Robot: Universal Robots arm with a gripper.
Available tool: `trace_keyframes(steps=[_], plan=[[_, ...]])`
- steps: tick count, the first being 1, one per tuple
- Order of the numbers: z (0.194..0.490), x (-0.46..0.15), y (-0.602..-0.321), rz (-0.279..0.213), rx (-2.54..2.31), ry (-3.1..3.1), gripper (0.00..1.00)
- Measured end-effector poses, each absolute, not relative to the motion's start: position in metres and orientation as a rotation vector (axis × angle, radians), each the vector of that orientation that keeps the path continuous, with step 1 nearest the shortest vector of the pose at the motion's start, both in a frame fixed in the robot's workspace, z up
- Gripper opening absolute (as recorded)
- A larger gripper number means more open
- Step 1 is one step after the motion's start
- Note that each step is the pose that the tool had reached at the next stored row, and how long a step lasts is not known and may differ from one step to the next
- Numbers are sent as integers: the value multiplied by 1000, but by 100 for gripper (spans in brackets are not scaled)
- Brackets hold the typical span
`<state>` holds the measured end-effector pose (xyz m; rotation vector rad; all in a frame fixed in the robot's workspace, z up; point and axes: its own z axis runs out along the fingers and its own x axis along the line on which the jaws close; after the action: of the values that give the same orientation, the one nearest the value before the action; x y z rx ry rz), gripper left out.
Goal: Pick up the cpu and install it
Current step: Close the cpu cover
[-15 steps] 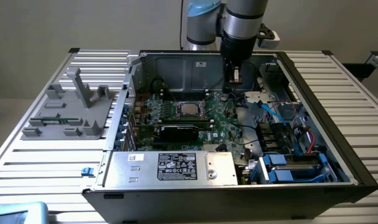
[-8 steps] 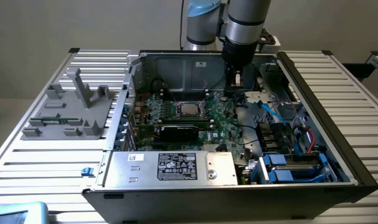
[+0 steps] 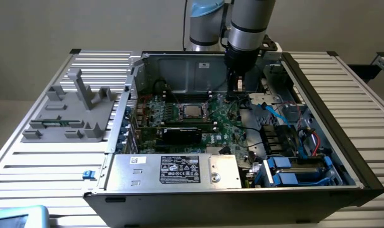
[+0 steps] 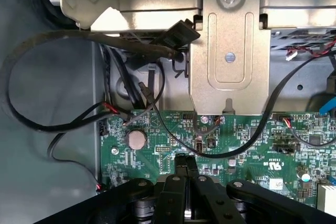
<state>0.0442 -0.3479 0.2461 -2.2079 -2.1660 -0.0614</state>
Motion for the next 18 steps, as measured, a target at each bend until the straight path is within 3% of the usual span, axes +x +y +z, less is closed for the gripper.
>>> trace_keyframes(steps=[6, 18], plan=[[244, 38, -348, -26, -2193, -2150, 11], [246, -11, -348, -22, -2192, -2148, 11]])
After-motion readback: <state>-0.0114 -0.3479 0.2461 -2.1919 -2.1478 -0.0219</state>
